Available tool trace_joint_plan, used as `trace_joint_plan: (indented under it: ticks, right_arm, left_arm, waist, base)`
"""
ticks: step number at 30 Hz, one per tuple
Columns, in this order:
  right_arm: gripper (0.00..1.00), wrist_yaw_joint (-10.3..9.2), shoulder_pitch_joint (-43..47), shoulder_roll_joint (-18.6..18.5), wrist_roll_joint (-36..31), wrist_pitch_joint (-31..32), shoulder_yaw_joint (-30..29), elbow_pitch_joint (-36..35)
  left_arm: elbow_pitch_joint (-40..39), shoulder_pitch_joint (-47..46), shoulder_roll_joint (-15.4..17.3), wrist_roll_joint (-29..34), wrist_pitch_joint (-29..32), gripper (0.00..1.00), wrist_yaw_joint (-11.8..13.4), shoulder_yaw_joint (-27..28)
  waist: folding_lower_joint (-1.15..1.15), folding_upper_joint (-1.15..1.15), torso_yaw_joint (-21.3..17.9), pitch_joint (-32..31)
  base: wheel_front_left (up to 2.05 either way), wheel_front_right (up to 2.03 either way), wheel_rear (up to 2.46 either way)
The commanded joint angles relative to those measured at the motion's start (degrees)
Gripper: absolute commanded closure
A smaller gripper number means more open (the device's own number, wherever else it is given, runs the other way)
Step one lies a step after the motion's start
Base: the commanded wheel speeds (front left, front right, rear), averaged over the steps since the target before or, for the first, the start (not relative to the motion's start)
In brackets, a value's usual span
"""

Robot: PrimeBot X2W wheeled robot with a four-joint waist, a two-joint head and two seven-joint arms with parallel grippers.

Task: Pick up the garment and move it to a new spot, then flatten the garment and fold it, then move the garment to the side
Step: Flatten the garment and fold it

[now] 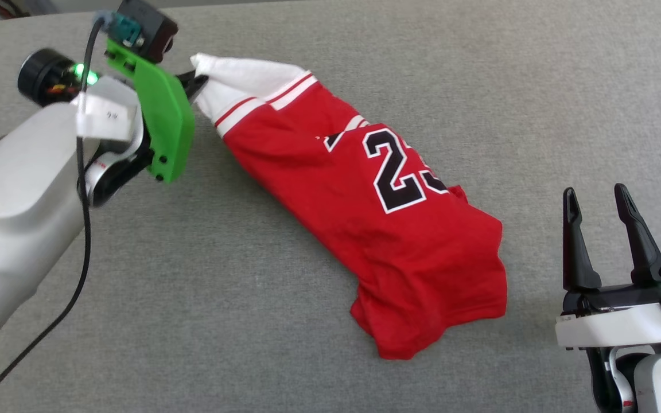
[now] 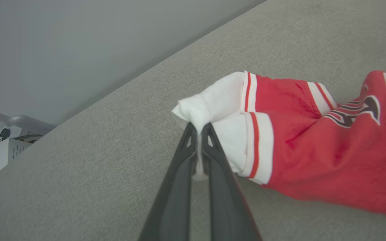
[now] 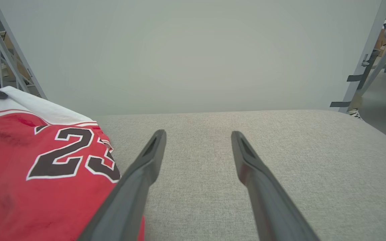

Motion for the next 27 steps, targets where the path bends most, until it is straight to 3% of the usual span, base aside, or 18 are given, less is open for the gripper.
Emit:
trace_joint_plan:
  ticks: [1, 10, 14, 20, 22, 27]
  right_arm:
    - [0.00, -0.05, 0.7, -0.1, -0.3, -0.3, -0.2, 0.0]
    - [0.00, -0.05, 1.1, -0.1, -0.7, -0.3, -0.4, 0.3]
    - [0.00, -0.05, 1.4, -0.1, -0.9, -0.3, -0.5, 0.9]
    - [0.00, -0.05, 1.6, -0.5, -1.2, -0.3, -0.5, 1.6]
    - [0.00, -0.05, 1.3, -1.0, -1.3, -0.3, -0.7, 1.3]
    - [0.00, -0.05, -0.5, -4.0, -1.1, -0.3, -1.4, -0.2]
  left_arm:
    - [-0.9, 2.8, 1.6, -0.7, -1.2, 1.00, 1.3, 0.3]
    - [-3.9, 20.4, 8.1, -8.2, -8.5, 1.00, 8.7, 2.6]
    - [-2.8, 26.8, 8.0, -11.4, -10.6, 1.00, 9.9, 2.7]
    - [0.7, 31.0, 5.1, -13.1, -13.2, 1.00, 10.0, 2.4]
    - [1.9, 31.1, 4.1, -12.4, -17.0, 0.00, 11.2, 3.4]
    - [2.4, 31.6, 2.3, -9.4, -27.2, 0.00, 14.8, 6.1]
  waist:
    - [0.00, 0.00, 4.3, -3.9]
    - [0.00, 0.00, 5.8, -3.5]
    - [0.00, 0.00, 5.4, -3.4]
    - [0.00, 0.00, 4.9, -4.4]
    - [0.00, 0.00, 4.8, -5.2]
    - [0.00, 0.00, 5.2, -7.8]
  base:
    - [0.00, 0.00, 0.00]
    - [0.00, 0.00, 0.00]
    - [0.00, 0.00, 0.00]
    - [0.00, 0.00, 0.00]
    - [0.00, 0.00, 0.00]
    - [0.00, 0.00, 0.00]
